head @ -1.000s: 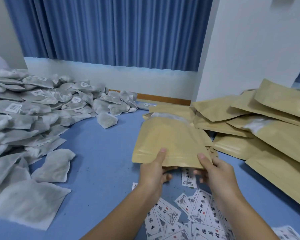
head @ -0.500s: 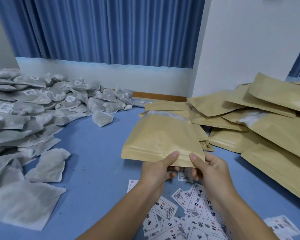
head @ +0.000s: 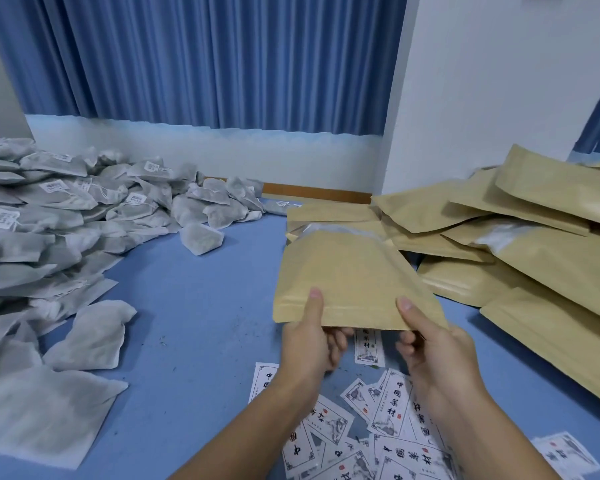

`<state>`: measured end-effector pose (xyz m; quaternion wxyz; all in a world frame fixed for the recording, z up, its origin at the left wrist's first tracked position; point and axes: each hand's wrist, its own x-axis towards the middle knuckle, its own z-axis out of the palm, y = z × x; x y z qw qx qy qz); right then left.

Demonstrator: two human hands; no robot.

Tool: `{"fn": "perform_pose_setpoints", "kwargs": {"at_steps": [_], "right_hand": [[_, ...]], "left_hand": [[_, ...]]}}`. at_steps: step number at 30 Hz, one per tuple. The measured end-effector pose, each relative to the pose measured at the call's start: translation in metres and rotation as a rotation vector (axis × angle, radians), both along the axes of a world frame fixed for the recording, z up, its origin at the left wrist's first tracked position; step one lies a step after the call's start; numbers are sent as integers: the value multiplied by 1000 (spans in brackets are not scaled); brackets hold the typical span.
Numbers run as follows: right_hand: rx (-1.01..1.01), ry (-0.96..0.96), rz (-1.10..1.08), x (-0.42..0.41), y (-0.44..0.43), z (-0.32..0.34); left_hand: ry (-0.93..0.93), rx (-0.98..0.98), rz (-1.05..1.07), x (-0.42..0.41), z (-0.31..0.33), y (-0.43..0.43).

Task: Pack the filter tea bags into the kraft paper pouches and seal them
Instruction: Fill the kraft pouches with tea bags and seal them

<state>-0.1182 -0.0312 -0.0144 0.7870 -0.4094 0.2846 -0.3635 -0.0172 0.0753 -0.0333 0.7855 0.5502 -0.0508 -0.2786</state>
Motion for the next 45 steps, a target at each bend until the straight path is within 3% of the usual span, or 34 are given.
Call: {"fn": "perform_pose_setpoints", "kwargs": {"at_steps": [4, 7, 13, 20, 25, 28, 31, 35, 36, 38, 40, 42, 45], "right_hand": [[-56, 6, 57, 7, 18, -7], [-105, 61, 0, 9, 16, -5], [39, 36, -113, 7, 14, -7], [89, -35, -119, 8, 5, -8], [60, -191, -142, 2, -16, 17], [-84, -131, -219, -2, -48, 35], [-102, -100, -252, 2, -99, 56], [48, -274, -396, 18, -182, 84], [108, -326, -367, 23, -196, 85], [124, -285, -292, 30, -209, 80], [-71, -106, -212, 38, -203, 64], [-398, 160, -151, 46, -181, 43], [-857, 407, 20, 59, -144, 15]], "left_hand": [[-65, 37, 10, -1, -5, 0], [8, -9, 56, 2, -2, 3], [-150, 107, 76, 0, -2, 1], [-119, -166, -47, -6, 3, -3], [-274, -244, -78, -9, 27, -25], [-399, -273, -143, -1, 54, -65], [-495, -128, -236, 20, 86, -125], [-280, -59, -321, 38, 108, -187], [-352, 8, -296, 42, 105, -194], [-676, 260, -279, 48, 90, -192], [-982, 468, -283, 58, 68, -176], [-1224, 630, -288, 73, 48, -152], [-1410, 1024, -401, 92, 31, -116]]}}
